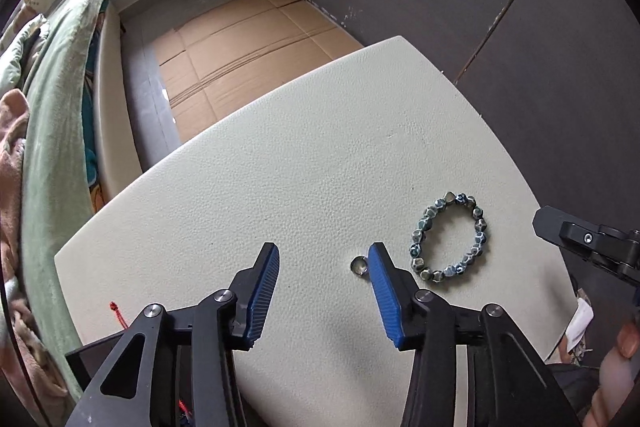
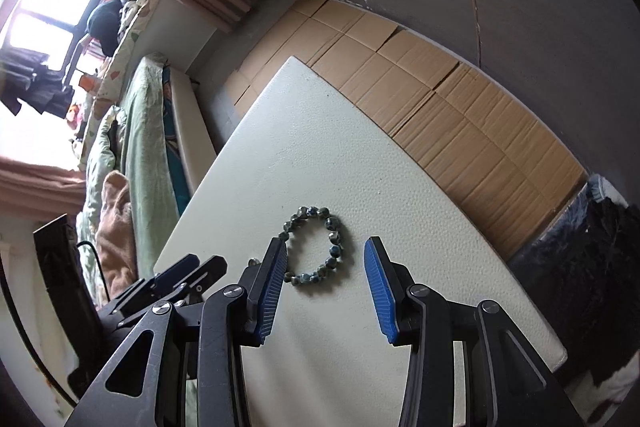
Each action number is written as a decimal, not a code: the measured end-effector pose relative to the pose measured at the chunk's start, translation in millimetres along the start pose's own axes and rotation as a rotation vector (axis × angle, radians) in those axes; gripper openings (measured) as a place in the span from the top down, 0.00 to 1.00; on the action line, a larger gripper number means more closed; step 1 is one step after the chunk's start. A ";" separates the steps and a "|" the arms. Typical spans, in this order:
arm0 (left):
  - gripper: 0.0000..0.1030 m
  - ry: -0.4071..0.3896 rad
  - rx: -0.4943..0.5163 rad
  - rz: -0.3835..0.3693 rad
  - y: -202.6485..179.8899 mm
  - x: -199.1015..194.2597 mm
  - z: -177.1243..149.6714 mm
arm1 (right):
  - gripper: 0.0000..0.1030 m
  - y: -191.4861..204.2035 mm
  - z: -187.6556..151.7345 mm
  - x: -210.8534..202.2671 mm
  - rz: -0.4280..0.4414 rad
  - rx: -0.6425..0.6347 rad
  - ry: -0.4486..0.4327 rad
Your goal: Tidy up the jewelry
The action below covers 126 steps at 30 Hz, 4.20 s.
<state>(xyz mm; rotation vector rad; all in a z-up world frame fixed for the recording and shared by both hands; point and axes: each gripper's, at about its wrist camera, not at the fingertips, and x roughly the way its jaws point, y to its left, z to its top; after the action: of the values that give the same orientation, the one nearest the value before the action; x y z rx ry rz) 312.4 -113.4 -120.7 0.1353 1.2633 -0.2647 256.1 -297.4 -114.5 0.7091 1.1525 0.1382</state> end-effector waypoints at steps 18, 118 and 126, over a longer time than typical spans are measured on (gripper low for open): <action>0.87 0.052 0.063 0.032 -11.7 16.0 -6.7 | 0.60 -6.5 0.1 9.5 -0.040 -0.009 0.021; 0.01 -0.364 -0.470 -0.029 190.9 -185.6 -217.3 | 0.04 205.0 -148.0 -11.4 0.276 -0.621 -0.052; 0.00 -0.425 -0.412 -0.032 146.7 -210.2 -231.0 | 0.00 163.8 -145.5 -68.6 0.229 -0.579 -0.134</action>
<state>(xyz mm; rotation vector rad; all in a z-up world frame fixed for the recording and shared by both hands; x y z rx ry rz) 80.8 110.1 3.7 -0.2824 0.8740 -0.0501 141.3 -136.6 2.5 0.3242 0.8394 0.5846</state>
